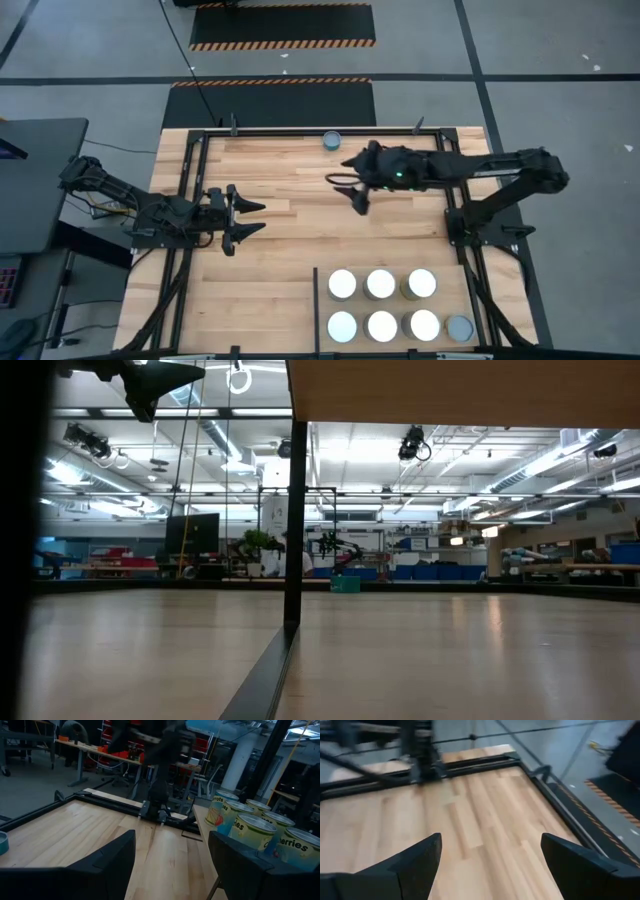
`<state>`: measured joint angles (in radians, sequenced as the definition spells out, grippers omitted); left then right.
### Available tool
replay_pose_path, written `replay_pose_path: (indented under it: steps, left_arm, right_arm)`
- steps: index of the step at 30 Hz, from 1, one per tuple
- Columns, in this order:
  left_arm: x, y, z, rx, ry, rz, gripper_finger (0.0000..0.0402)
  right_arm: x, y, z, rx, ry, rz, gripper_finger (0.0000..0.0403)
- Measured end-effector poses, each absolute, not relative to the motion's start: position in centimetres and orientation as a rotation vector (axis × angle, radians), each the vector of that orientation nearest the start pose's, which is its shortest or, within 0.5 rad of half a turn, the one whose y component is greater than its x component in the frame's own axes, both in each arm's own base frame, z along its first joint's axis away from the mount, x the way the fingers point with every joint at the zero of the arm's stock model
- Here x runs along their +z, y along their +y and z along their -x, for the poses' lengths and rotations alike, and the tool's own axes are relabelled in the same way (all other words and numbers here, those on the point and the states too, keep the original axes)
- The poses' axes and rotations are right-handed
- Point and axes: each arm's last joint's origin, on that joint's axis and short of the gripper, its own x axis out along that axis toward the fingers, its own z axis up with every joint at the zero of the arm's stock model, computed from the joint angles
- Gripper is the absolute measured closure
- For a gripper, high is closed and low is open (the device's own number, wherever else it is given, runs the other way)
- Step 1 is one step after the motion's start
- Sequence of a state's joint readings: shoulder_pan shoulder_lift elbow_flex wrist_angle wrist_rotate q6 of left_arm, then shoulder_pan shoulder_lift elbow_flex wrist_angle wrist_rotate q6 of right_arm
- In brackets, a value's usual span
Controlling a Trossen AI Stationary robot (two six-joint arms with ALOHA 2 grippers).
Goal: Pick and place cans onto a shelf
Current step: Put the canned tuna on the shelf
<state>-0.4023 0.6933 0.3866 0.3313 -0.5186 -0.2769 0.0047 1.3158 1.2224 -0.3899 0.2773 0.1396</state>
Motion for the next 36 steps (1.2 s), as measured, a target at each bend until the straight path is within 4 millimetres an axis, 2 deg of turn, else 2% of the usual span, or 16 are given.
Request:
replay_pose_path:
  steps: [5, 13, 16, 22, 30, 36]
  left_arm:
    - [25.8, -5.0, -15.4, 0.113, -0.038, 0.288, 0.0145]
    - [25.8, -5.0, -15.4, 0.113, -0.038, 0.288, 0.0145]
    - [25.8, -5.0, -15.4, 0.113, -0.038, 0.287, 0.0145]
    - [25.8, -5.0, -15.4, 0.113, -0.038, 0.288, 0.0145]
    - [25.8, -5.0, -15.4, 0.113, -0.038, 0.288, 0.0145]
    - [25.8, -5.0, -15.4, 0.113, -0.038, 0.287, 0.0145]
  right_arm:
    - [33.1, -1.7, -31.6, -0.353, 0.458, -0.1, 0.0054]
    - [28.8, -1.3, -36.3, -0.147, 0.464, -0.252, 0.0054]
    - [27.3, -1.6, -37.4, -0.244, 0.466, -0.253, 0.0054]
    - [24.8, -2.9, -38.7, -0.536, 0.453, -0.148, 0.0054]
    - [20.8, -3.2, -40.8, -0.632, 0.432, -0.2, 0.0054]
    - [20.2, -3.3, -40.6, -0.707, 0.414, -0.221, 0.0054]
